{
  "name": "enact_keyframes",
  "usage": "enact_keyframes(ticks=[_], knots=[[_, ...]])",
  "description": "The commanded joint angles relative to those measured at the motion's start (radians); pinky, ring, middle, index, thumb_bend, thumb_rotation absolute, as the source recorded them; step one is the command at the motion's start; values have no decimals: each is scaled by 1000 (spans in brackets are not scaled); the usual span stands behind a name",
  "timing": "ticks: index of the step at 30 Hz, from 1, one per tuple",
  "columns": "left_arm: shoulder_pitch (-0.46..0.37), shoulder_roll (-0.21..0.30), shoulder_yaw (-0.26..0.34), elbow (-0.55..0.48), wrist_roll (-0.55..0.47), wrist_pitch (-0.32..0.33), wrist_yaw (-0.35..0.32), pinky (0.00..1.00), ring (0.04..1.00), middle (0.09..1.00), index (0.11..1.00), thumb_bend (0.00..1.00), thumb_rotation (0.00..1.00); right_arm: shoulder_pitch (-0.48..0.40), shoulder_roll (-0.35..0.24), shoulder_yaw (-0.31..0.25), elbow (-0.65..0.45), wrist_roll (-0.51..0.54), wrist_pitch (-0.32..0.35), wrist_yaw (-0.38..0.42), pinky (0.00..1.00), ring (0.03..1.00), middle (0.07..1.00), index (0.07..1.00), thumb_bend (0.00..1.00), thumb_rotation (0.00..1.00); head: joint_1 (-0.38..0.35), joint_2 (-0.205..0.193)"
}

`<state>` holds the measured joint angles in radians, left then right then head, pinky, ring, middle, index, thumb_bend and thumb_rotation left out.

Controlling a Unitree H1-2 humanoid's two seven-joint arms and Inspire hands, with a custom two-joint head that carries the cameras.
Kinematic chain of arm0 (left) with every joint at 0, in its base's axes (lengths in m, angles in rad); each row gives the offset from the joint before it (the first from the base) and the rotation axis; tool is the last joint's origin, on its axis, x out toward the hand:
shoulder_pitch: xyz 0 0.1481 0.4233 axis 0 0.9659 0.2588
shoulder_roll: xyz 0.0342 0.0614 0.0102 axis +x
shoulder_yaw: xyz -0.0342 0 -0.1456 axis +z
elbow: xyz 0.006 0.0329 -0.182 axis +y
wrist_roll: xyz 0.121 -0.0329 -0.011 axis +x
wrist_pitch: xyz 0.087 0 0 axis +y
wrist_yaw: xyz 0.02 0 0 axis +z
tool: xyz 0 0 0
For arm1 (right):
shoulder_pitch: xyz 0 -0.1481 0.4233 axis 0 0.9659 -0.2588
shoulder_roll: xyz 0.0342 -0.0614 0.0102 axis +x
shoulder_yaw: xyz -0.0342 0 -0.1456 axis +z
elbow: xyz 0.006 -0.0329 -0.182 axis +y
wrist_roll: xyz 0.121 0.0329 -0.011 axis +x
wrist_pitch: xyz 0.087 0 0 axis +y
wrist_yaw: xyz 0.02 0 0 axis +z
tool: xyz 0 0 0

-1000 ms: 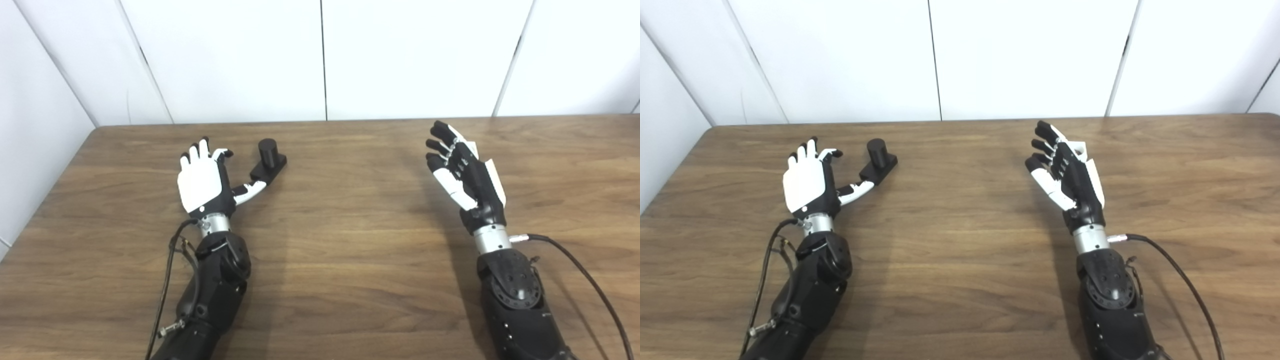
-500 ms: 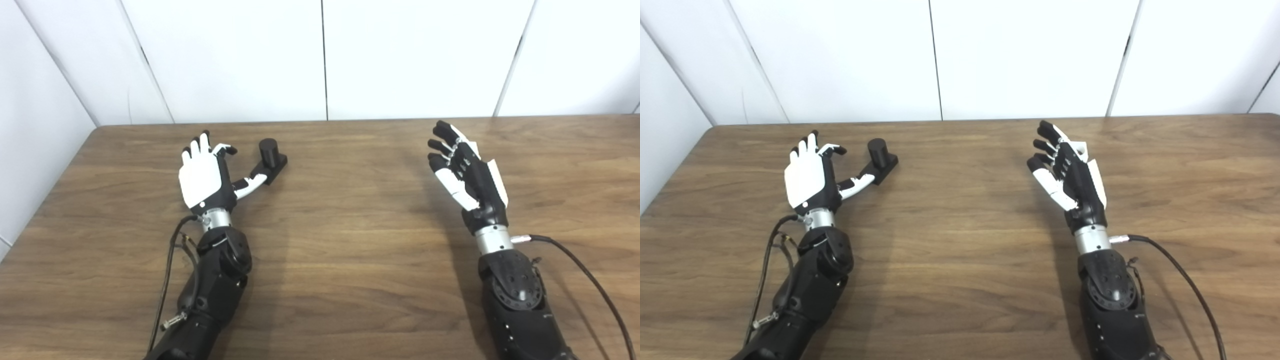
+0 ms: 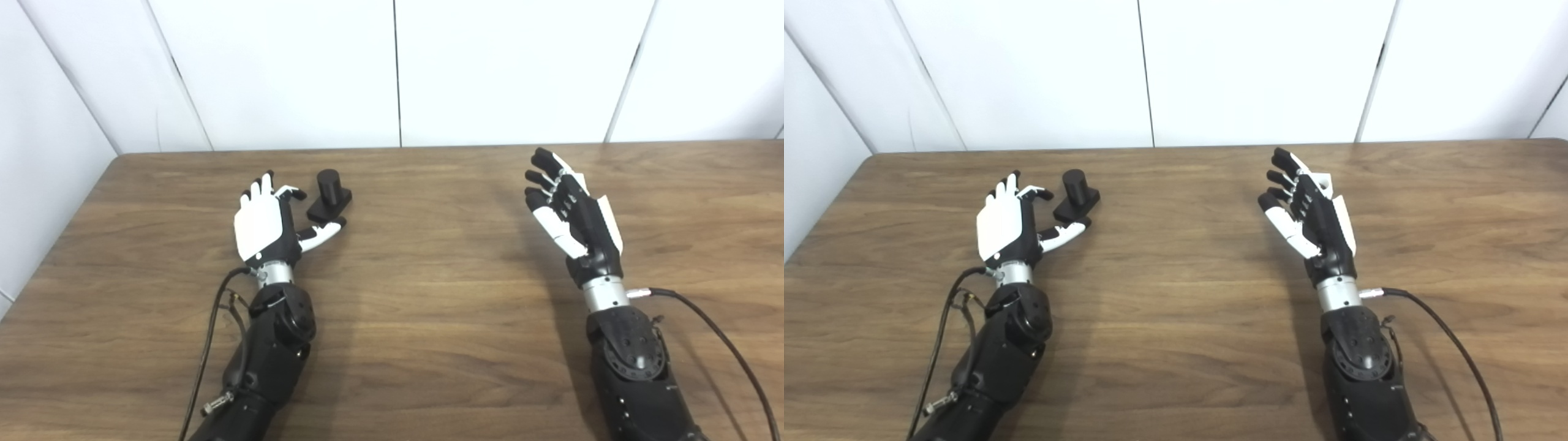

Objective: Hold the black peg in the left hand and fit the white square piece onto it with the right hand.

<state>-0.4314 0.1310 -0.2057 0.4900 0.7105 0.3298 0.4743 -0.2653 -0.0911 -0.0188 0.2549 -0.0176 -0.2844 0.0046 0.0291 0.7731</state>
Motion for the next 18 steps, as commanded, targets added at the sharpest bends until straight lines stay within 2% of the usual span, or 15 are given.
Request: enact_keyframes(ticks=[1, 13, 18], knots=[[-10, 1, -10, -5, 6, -2, 2, 1000, 1000, 1000, 665, 920, 513, 83, -11, -8, 38, -2, 8, -1, 790, 845, 888, 880, 614, 607, 0, 1], [-22, -7, -15, 32, -2, -4, 3, 1000, 1000, 1000, 659, 900, 497, 83, -9, -12, 40, -6, 6, -5, 784, 840, 885, 876, 615, 618, -2, 4], [-27, -6, -13, 48, -2, -20, 28, 1000, 1000, 992, 625, 868, 430, 85, -9, -13, 41, -7, 3, -7, 782, 839, 884, 873, 611, 613, -5, 5]])
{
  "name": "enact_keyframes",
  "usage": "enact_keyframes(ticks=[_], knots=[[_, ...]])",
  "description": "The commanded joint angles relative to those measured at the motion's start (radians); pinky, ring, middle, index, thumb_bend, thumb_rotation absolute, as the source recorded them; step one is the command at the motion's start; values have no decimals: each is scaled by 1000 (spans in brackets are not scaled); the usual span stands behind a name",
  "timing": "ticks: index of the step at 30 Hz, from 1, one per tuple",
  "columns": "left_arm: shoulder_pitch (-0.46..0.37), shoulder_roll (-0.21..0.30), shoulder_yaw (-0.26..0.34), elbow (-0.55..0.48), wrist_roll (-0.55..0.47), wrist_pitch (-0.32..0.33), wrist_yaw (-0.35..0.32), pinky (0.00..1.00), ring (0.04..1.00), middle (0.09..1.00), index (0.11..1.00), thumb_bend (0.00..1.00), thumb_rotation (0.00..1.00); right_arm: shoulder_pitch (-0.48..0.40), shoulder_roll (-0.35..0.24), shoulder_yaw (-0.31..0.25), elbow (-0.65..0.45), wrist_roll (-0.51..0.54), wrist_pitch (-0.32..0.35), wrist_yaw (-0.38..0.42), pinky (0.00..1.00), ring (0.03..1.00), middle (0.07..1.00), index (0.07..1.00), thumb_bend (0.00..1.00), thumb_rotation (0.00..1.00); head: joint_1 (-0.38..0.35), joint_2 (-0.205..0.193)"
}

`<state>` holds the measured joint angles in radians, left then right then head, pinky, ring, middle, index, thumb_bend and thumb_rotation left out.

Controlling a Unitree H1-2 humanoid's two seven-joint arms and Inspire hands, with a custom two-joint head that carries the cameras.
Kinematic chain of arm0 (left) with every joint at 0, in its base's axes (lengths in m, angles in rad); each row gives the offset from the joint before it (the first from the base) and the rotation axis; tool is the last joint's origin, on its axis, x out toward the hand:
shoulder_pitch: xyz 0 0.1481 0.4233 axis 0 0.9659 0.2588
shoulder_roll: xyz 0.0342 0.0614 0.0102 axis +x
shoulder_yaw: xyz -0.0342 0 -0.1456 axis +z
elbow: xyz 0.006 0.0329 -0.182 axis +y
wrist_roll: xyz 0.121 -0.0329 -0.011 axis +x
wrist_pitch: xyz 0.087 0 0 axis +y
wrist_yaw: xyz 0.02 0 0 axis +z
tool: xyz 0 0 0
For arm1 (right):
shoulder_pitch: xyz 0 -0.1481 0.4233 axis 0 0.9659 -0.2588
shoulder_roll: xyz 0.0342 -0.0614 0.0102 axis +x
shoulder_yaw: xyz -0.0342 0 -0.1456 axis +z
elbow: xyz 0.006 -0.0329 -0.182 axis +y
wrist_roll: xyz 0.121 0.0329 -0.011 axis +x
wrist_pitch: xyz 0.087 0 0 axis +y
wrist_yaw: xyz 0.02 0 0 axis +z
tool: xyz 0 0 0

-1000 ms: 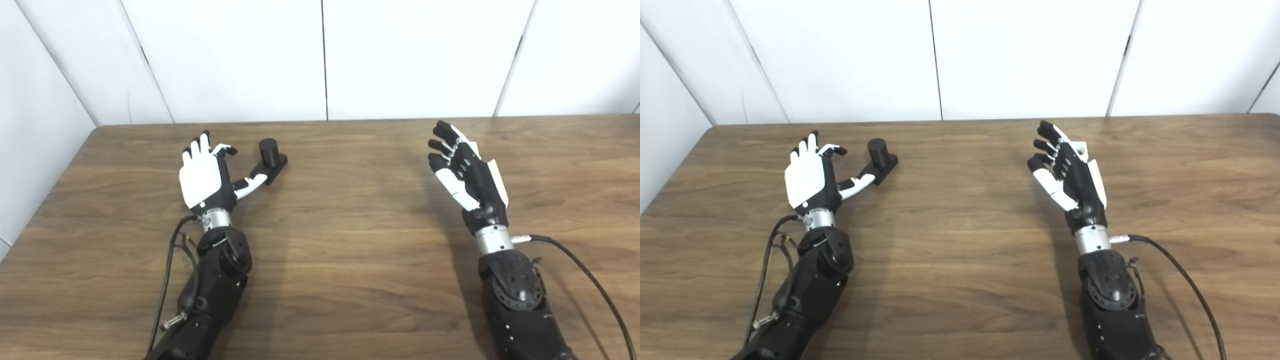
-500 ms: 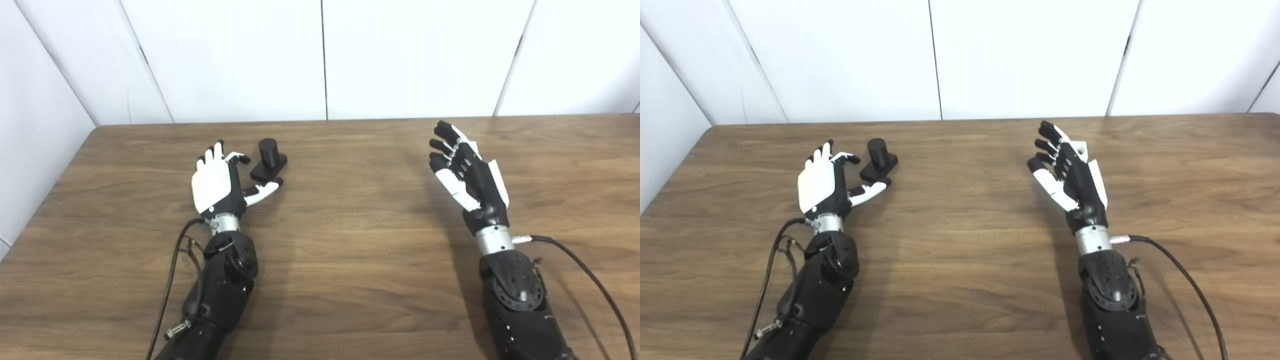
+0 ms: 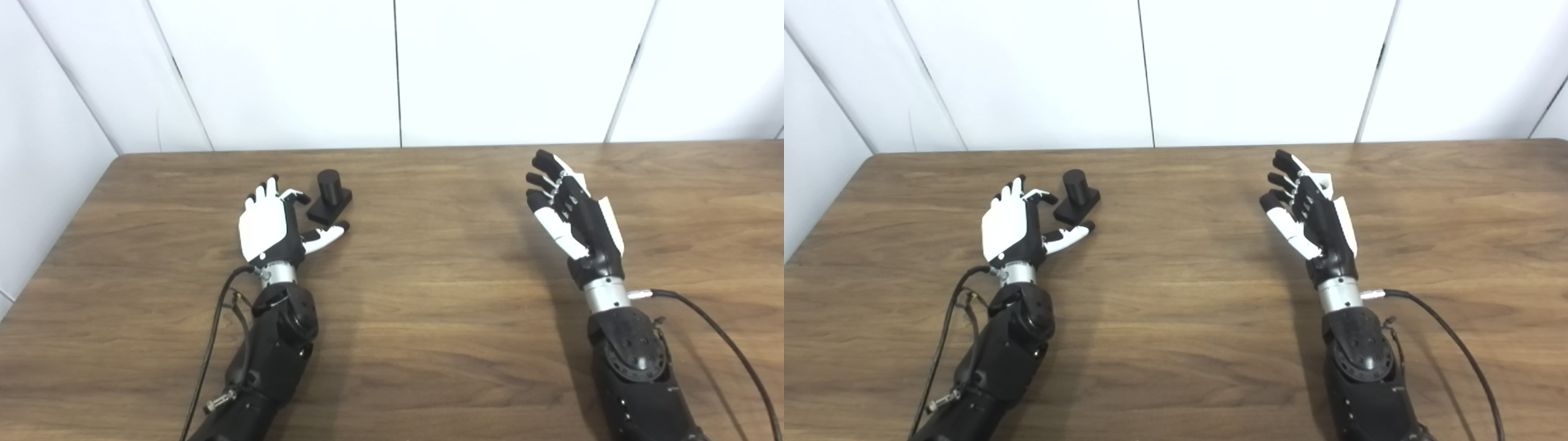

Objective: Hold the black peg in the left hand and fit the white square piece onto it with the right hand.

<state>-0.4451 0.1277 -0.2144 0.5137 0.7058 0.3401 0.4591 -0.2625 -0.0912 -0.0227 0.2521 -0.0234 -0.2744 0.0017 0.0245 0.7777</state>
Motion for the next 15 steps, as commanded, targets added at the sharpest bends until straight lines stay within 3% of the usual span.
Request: enact_keyframes(ticks=[1, 8, 11, 15], knots=[[-14, -3, -3, 30, 3, -36, 51, 1000, 1000, 987, 617, 864, 413, 82, -9, -9, 43, 0, -6, -4, 783, 839, 884, 872, 613, 614, -1, 0], [-24, -8, 5, 67, -11, -77, 97, 1000, 1000, 945, 544, 807, 280, 83, -9, -12, 37, 1, -3, -5, 788, 838, 880, 867, 632, 621, -4, 2], [-26, -11, 8, 78, -13, -87, 115, 1000, 1000, 932, 499, 581, 123, 83, -10, -14, 36, 4, -2, -4, 788, 838, 879, 865, 623, 617, -5, 3], [-29, -13, 11, 86, -14, -87, 120, 1000, 1000, 921, 486, 524, 84, 84, -10, -14, 32, 2, -1, -5, 785, 834, 878, 866, 608, 617, -5, 6]])
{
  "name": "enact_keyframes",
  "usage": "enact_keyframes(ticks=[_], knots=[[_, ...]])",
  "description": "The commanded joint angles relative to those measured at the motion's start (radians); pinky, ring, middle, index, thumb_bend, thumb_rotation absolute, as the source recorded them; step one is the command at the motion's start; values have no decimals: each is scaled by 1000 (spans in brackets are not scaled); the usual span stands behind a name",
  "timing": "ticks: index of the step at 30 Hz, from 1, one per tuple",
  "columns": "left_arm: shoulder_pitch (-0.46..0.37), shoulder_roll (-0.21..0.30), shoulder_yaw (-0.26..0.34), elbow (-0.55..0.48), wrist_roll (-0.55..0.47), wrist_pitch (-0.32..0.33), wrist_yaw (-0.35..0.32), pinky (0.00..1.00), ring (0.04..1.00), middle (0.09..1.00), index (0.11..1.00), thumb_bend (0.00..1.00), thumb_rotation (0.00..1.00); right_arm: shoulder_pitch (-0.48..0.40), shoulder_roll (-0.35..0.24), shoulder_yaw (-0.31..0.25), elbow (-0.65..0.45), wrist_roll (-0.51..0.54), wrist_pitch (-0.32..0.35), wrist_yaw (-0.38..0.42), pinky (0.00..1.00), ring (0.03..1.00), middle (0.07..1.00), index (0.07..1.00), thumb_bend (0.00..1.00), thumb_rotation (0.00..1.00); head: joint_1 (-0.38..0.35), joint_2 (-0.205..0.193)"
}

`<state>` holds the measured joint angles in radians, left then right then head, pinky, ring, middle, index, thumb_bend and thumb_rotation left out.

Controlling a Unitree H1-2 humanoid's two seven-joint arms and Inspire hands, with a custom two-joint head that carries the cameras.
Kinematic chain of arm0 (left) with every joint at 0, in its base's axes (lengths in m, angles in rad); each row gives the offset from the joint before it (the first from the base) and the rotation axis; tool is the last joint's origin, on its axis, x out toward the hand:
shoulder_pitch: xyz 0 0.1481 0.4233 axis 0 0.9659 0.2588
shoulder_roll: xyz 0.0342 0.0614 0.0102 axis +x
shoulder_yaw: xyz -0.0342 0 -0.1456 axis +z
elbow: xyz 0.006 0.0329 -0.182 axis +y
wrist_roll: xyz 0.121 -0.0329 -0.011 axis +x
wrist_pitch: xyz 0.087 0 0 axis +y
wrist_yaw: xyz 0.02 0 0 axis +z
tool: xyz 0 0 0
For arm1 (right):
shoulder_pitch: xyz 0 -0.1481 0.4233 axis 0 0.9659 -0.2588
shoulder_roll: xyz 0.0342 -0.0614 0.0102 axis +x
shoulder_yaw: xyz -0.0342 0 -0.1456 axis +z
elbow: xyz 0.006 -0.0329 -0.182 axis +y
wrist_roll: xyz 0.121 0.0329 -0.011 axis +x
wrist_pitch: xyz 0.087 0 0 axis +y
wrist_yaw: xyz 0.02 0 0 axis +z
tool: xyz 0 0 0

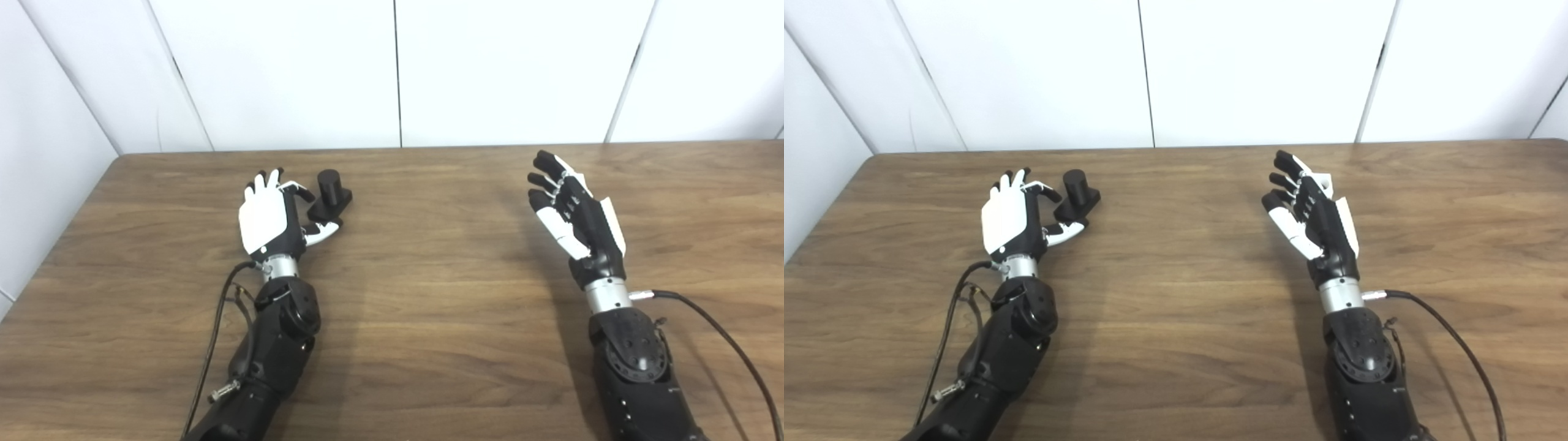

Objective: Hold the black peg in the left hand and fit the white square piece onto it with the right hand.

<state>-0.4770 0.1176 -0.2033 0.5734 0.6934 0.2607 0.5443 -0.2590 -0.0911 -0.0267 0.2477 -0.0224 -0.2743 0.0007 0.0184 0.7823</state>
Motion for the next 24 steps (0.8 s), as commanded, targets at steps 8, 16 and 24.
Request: enact_keyframes(ticks=[8, 16, 24], knots=[[9, -1, 3, 23, -4, -14, 41, 1000, 1000, 912, 485, 521, 80, 89, -9, -11, 23, -2, 8, -4, 786, 835, 876, 864, 624, 635, 0, 4], [14, -3, 1, 22, -8, -6, 36, 1000, 998, 907, 485, 520, 83, 98, -7, -13, 0, -2, 28, -6, 782, 831, 872, 860, 624, 644, -4, 10], [17, -2, -6, 14, -10, 2, 29, 1000, 986, 902, 487, 520, 84, 101, -10, -16, 2, -1, 29, -3, 785, 831, 870, 860, 634, 640, -4, 11]])
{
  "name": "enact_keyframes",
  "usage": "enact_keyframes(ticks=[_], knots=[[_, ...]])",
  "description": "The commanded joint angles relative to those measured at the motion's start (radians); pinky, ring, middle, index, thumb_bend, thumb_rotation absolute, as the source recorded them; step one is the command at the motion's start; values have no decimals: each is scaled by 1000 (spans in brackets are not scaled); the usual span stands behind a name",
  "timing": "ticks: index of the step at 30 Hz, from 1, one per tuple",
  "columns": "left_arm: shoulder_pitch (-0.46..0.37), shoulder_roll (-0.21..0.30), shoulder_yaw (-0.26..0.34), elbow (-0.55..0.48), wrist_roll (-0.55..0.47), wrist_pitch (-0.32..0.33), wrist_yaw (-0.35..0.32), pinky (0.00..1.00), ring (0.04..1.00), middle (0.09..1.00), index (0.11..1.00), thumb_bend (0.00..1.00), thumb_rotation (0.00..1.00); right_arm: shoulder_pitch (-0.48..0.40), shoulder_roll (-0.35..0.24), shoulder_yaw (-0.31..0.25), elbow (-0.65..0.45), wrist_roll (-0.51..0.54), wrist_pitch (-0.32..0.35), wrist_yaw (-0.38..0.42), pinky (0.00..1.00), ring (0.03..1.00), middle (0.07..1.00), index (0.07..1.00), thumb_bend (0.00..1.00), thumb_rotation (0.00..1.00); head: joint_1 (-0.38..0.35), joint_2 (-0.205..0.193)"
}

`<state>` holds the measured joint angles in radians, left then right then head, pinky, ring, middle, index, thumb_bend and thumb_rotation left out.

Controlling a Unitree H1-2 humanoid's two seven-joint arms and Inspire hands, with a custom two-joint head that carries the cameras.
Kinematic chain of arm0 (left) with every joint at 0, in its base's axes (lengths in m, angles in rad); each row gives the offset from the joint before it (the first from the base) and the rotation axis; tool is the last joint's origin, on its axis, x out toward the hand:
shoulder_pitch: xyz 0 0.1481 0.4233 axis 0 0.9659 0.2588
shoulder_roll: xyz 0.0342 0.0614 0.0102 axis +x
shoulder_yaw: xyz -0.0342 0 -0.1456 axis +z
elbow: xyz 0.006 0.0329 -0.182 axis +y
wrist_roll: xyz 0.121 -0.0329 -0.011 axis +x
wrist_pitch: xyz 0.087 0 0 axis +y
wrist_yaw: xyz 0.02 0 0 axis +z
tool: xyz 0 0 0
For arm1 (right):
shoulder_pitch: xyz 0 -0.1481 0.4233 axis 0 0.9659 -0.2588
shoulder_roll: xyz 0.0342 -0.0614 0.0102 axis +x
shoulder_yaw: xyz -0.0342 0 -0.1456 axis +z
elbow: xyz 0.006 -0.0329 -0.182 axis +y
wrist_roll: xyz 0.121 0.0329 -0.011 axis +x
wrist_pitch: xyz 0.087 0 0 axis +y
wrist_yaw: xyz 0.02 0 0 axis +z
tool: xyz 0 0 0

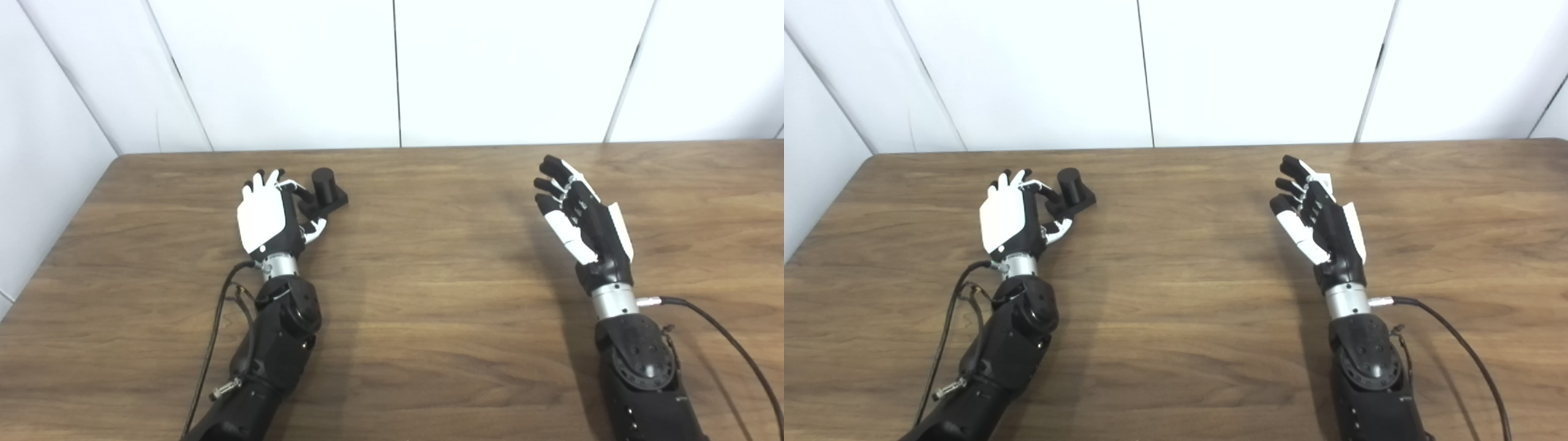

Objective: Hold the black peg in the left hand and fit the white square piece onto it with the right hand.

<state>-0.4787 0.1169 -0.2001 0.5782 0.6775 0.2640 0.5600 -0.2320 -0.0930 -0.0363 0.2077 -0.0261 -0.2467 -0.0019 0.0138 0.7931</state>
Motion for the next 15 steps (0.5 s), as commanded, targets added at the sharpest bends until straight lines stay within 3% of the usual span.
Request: enact_keyframes(ticks=[1, 11, 13, 15], knots=[[19, -1, -10, 10, 7, -2, 14, 1000, 984, 901, 488, 520, 84, 74, -9, -6, 42, 0, 1, -1, 786, 831, 870, 861, 634, 640, 2, 1], [21, 10, -18, 0, 9, 16, -6, 1000, 991, 935, 497, 516, 89, 66, -11, -5, 49, 10, -1, 7, 791, 836, 876, 862, 630, 629, 5, 0], [19, 11, -17, 1, 9, 21, -8, 1000, 995, 943, 601, 719, 243, 66, -10, -4, 45, 8, 6, 5, 787, 835, 875, 863, 625, 626, 6, -1], [18, 12, -17, 2, 11, 26, -11, 1000, 997, 947, 640, 793, 301, 66, -10, -3, 45, 6, 6, 5, 786, 834, 874, 864, 624, 624, 7, -1]])
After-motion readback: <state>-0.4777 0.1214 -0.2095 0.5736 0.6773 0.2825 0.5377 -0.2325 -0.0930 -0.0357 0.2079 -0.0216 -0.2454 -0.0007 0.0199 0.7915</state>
